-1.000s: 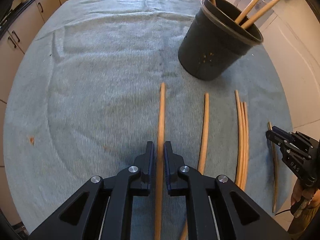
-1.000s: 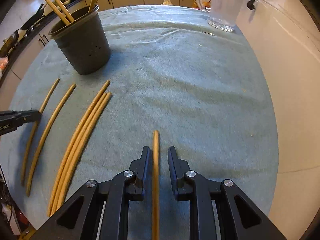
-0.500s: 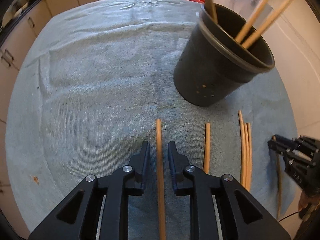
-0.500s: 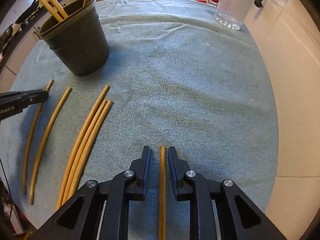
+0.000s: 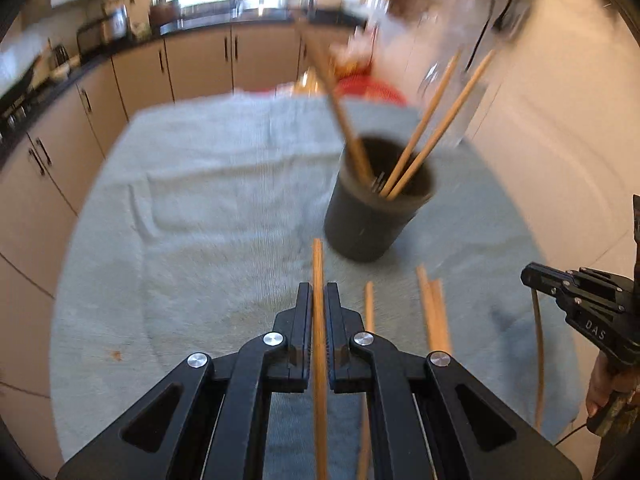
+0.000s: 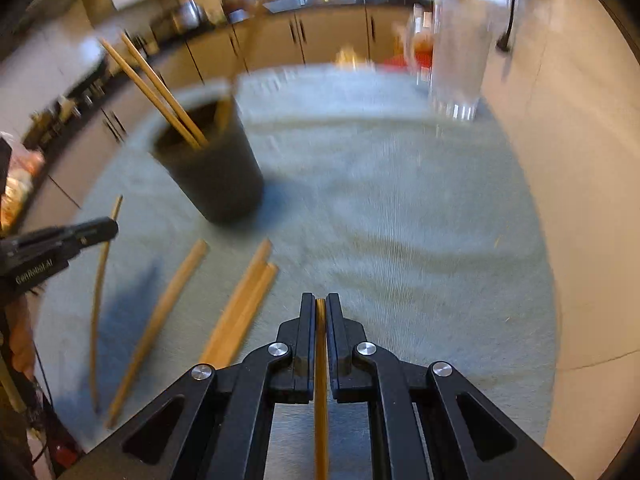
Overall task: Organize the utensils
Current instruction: 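Lift both chopsticks and carry them over the black holder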
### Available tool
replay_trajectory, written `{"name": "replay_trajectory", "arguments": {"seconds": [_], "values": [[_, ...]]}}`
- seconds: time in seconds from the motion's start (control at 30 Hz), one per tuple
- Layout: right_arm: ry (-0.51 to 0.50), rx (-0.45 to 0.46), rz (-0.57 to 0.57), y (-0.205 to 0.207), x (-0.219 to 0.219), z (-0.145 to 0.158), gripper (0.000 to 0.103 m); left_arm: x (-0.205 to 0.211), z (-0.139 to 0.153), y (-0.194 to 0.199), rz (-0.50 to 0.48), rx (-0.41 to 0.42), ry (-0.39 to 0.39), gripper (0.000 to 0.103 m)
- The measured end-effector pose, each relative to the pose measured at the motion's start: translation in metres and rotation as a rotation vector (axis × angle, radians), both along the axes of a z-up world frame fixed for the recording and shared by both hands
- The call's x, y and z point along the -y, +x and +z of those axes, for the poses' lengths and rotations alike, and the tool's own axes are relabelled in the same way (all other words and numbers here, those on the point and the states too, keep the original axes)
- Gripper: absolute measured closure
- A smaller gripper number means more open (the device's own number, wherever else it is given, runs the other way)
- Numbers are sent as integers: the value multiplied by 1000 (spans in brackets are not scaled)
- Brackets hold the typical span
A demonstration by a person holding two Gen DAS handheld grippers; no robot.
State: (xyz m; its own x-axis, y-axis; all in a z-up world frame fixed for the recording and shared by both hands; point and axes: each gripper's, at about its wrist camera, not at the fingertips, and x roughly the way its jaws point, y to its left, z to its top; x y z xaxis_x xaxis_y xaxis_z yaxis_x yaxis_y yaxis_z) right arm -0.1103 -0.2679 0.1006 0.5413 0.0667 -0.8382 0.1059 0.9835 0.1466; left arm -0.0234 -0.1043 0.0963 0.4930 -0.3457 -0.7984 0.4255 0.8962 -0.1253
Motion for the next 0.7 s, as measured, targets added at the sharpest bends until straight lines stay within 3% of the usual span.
{"name": "replay_trajectory", "arguments": {"seconds": [0.13, 0.33, 0.7], "values": [[-23, 187, -15, -38, -6, 48, 98, -13, 33, -39, 6, 117, -61, 98], [-29, 367, -43, -97, -14, 93, 98, -27, 63, -102, 35, 258, -108, 98], [-32, 503, -53, -157, -33, 114, 98, -53, 78, -171, 121, 383, -174, 97]]}}
